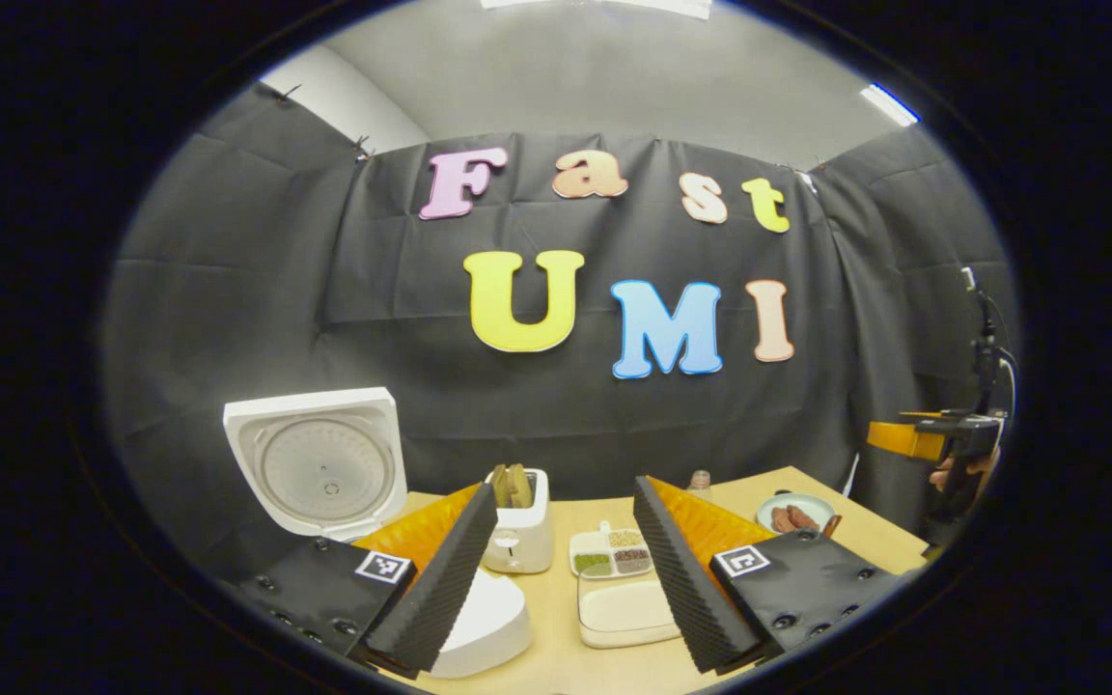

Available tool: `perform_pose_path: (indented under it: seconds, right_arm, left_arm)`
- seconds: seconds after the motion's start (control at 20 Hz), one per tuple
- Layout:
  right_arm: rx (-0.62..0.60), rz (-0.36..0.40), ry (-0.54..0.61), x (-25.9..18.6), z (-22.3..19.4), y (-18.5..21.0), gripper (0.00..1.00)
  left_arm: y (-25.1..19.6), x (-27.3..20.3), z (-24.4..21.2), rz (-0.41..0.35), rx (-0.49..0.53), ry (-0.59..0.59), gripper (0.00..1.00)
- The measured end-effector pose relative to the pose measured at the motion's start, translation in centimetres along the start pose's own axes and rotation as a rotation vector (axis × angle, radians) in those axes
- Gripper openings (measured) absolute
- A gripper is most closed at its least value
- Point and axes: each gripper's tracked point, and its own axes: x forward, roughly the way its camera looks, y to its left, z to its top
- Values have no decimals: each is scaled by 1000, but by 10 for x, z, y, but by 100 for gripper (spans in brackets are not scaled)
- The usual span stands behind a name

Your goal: Close the left gripper, press the button to open the rice cooker; take a wooden spoon from the chopstick holder with the right hand, scoop a spoonful of rice and pour it into the rice cooker, then put the wooden spoon back into the chopstick holder.

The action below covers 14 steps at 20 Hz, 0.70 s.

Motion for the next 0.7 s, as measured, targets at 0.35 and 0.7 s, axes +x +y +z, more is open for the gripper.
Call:
perform_pose_path:
  seconds: [0.35,0.7]
  right_arm:
    - [9,23,-52,-15,36,21,99]
    - [-19,-2,-108,-16,65,26,99]
  left_arm:
    - [49,29,23,61,14,2,98]
    - [116,58,47,159,3,-9,99]
